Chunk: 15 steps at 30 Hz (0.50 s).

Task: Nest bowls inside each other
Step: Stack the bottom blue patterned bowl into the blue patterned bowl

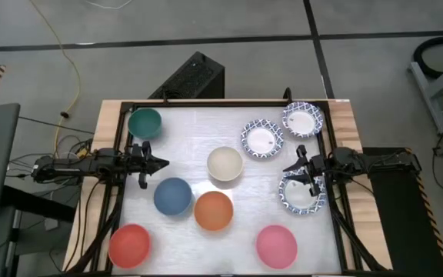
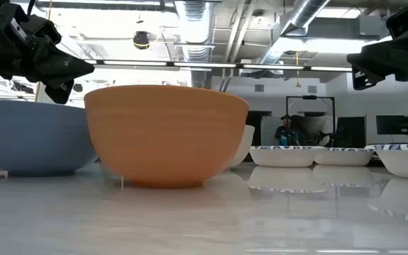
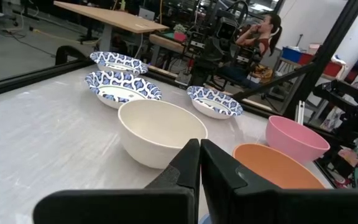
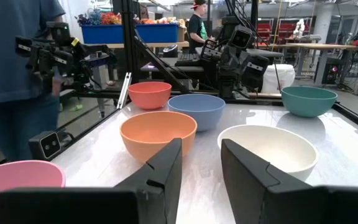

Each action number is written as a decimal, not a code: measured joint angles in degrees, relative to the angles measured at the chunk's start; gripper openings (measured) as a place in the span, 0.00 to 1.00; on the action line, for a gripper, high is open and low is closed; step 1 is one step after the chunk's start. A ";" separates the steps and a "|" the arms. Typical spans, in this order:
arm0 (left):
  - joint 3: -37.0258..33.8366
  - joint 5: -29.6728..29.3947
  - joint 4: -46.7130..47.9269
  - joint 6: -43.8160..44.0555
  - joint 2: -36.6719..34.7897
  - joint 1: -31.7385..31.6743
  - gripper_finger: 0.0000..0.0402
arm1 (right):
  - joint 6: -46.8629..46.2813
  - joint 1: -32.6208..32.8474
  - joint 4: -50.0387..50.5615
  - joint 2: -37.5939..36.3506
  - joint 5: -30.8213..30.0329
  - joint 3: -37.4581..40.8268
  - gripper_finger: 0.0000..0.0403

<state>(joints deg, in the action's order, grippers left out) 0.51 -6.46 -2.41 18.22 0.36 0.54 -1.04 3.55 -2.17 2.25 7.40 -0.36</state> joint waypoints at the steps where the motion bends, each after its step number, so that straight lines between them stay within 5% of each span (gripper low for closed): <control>1: -0.01 0.00 0.01 0.00 0.00 0.00 0.00 | -0.02 -0.01 0.02 0.00 0.02 0.01 0.33; 15: 0.01 -2.87 -0.76 1.64 0.00 0.02 0.00 | -0.02 -0.01 0.00 0.02 0.01 0.00 0.33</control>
<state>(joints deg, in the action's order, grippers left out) 0.51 -9.33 -3.17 19.86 0.36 0.56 -1.06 3.54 -2.17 2.26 7.41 -0.36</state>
